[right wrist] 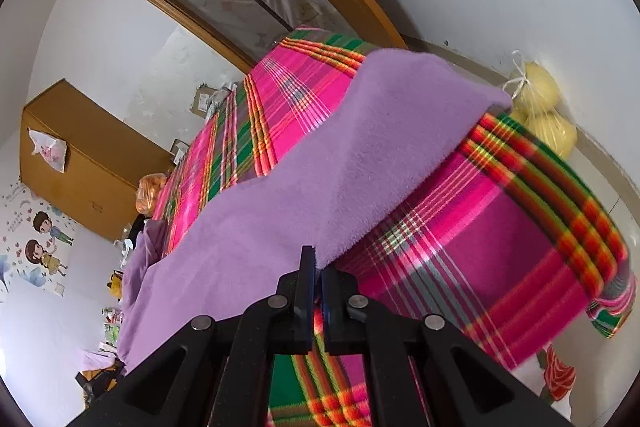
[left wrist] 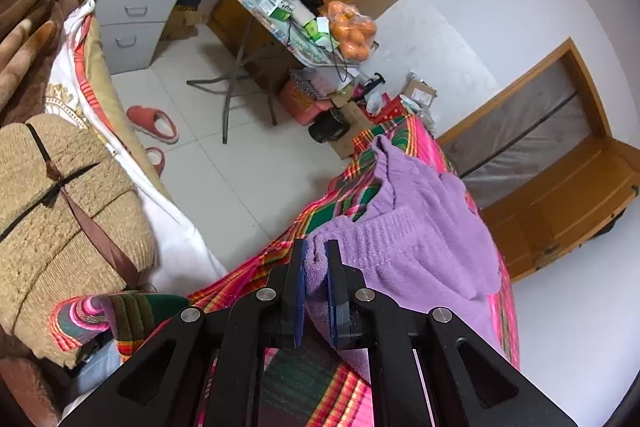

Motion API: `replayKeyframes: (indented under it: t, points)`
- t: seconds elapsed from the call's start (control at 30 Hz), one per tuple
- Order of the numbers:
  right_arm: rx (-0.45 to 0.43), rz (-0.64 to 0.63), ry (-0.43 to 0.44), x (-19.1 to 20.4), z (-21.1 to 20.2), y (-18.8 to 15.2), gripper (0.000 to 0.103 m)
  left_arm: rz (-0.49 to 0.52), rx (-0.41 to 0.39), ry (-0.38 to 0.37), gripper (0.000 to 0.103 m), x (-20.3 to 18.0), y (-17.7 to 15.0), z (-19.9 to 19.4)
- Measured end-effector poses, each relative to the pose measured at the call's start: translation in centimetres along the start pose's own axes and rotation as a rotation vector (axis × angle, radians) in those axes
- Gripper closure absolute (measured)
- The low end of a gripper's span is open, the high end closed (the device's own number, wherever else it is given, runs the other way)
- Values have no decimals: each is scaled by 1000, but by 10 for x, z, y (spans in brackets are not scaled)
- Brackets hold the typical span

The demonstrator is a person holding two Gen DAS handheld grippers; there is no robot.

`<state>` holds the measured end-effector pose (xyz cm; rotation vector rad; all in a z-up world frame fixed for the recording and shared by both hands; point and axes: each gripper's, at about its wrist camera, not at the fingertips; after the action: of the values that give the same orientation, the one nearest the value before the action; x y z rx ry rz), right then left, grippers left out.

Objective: Fold clothes

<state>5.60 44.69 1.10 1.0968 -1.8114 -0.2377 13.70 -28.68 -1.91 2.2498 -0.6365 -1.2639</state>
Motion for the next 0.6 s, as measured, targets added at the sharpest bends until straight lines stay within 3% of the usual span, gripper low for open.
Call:
replayKeyframes:
  t: [0.27, 0.4, 0.6]
  points:
    - [31, 11, -4, -9, 4, -4, 97, -30, 29, -6, 93, 10, -5, 4]
    - [-60, 30, -43, -19, -12, 13, 84, -27, 9, -15, 93, 12, 1, -10]
    - [-163, 34, -180, -40, -17, 40, 83, -46, -48, 62, 96, 17, 9, -24]
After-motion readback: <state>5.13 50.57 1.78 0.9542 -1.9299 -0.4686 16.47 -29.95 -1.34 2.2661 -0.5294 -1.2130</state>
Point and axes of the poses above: each gripper's, at about its wrist camera, not at the fingertips, and z roughly the way its jaws point, x to its left, y to its top, and after that the axes turned 11 degrees about -x, right-handed
